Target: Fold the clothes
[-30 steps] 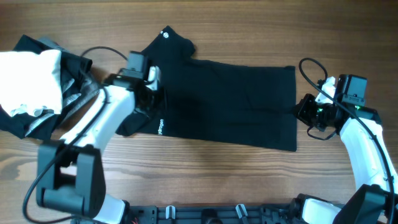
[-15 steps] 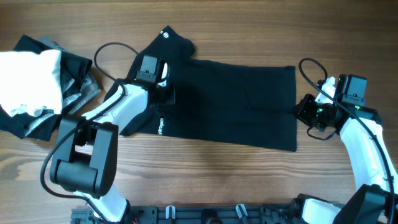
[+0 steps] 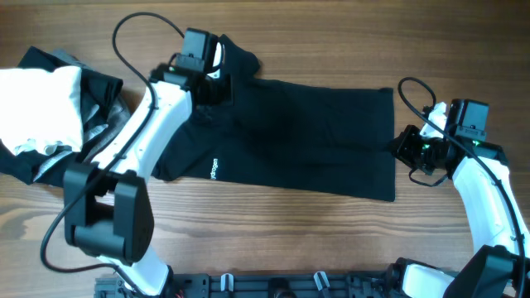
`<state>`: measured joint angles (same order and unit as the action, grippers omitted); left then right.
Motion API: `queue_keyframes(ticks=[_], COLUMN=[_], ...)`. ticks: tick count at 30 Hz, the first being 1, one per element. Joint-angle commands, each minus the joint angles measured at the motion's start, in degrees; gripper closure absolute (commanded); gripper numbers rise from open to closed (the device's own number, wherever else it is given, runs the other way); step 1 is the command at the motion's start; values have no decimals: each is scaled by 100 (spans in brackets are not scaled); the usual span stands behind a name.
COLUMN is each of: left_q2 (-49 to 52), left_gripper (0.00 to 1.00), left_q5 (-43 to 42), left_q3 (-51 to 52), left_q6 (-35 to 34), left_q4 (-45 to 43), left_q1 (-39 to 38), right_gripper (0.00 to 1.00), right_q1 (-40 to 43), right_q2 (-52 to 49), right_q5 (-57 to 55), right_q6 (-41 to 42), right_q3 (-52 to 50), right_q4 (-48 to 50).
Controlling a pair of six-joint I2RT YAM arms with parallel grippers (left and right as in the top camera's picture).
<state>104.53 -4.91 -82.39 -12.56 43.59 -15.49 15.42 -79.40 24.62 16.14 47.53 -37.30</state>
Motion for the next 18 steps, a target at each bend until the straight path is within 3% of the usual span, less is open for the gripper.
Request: queue_keyframes(ticks=[1, 5, 12, 18], left_q2=[-240, -7, 538, 933], left_gripper=[96, 96, 96, 96], left_q5=[68, 122, 155, 157], left_q3=[-186, 142, 1097, 1196], left_q6=[48, 35, 15, 15], left_q4=[621, 793, -286, -942], left_q1=[76, 70, 81, 87], right_gripper=[87, 86, 86, 86], right_q1=[-15, -15, -15, -15], right_q2=[22, 22, 22, 22], right_q5=[92, 92, 92, 94], right_q6=[-98, -98, -98, -94], right_q3=[90, 90, 90, 90], right_q4=[-9, -7, -9, -7])
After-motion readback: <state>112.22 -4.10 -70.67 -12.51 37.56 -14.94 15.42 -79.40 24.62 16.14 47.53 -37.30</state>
